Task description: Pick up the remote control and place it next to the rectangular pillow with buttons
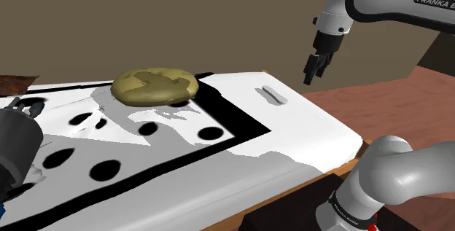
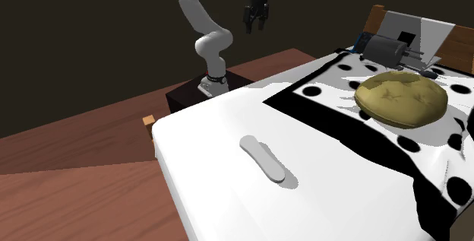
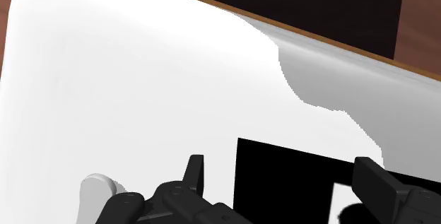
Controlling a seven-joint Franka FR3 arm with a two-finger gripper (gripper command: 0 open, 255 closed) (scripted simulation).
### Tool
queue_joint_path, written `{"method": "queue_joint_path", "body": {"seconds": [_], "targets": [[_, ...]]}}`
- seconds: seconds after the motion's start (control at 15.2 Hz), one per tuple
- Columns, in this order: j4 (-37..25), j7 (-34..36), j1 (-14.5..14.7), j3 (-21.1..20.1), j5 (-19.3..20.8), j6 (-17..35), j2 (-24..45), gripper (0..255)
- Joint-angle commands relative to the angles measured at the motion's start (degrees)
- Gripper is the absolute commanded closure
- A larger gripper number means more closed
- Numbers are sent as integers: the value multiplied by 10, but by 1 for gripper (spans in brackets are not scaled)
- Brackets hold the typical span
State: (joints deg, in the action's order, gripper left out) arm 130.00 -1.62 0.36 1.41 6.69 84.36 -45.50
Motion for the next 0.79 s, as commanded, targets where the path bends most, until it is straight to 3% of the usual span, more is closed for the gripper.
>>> {"method": "queue_joint_path", "body": {"seconds": [0.0,0.73], "targets": [[0,0,0,0,0,0,0,0],[-13,-54,-28,96,26,157,161,0]]}}
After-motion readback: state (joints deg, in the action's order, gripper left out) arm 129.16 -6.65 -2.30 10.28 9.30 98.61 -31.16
